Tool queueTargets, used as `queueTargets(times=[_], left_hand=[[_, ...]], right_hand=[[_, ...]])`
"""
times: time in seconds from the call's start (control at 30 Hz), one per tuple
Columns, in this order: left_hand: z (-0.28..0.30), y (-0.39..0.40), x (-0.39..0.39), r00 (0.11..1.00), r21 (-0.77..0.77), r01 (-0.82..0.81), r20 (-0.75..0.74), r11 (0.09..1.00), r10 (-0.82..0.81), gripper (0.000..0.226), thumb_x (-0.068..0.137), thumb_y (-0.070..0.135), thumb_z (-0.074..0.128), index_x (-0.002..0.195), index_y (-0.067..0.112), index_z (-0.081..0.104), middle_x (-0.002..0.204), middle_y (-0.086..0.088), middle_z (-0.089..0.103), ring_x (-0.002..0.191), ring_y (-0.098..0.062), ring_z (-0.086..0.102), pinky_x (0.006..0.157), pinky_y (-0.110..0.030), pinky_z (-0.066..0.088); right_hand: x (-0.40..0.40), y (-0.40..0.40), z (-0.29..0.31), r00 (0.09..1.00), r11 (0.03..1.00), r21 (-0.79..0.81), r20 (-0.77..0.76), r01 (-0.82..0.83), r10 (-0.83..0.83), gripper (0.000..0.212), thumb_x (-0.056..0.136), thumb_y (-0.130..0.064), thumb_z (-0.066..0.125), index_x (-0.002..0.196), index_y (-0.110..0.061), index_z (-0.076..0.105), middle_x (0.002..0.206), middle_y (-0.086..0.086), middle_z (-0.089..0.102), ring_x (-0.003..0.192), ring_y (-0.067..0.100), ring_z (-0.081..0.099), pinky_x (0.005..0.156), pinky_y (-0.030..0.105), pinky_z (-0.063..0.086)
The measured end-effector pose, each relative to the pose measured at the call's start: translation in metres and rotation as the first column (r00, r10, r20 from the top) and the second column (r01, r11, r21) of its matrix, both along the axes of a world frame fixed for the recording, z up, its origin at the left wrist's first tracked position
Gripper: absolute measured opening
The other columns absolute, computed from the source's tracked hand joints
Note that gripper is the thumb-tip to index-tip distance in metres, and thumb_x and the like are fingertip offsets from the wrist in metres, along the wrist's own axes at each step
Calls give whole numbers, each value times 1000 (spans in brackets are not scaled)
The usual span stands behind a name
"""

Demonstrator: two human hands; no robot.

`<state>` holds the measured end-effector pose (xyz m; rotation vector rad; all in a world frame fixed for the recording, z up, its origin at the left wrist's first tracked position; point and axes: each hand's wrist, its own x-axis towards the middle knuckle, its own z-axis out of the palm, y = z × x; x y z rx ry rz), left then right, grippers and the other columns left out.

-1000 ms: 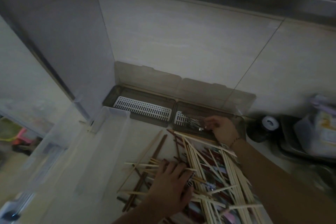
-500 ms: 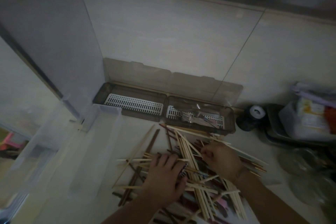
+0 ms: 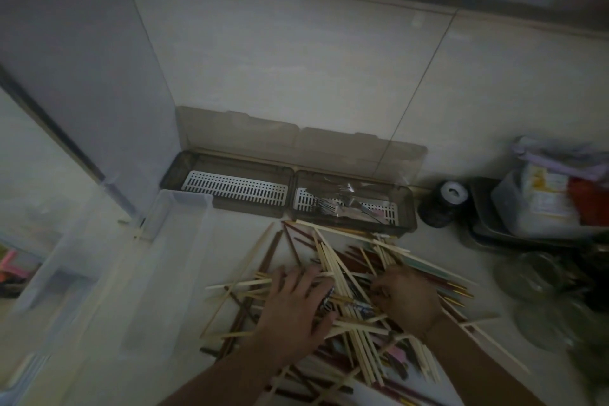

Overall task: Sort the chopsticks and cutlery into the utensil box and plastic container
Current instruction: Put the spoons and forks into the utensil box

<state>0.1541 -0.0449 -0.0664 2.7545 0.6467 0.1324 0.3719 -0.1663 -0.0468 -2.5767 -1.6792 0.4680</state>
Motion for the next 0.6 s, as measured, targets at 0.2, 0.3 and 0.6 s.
queueTargets(times=[0.2,0.3,0.6], left_hand=[[2,-4,8,968,97,250,-52,963,-246,60,95,67,28,145,36,34,157,2,28,141,-29,31,110,-57,12],[3,-8,14,938,88,345,-82,935,-338,65,95,70,21,147,32,32,162,4,15,149,-28,12,112,-59,0],[0,-8,10,938,95,344,-74,934,-338,56,96,67,25,129,28,48,139,2,49,141,-25,31,113,-58,2]], right_hand=[[-8,4,3,1000,1000,23,24,7,-8,18,76,-47,62,83,-31,70,86,-6,62,87,18,57,66,27,39],[-11,2,2,999,1000,-2,-50,-19,19,29,79,-48,48,84,-32,72,86,-8,66,84,16,60,66,25,40],[-15,5,11,997,985,-154,-45,-74,68,37,72,-57,52,79,-28,73,79,-2,71,75,17,62,66,25,48]])
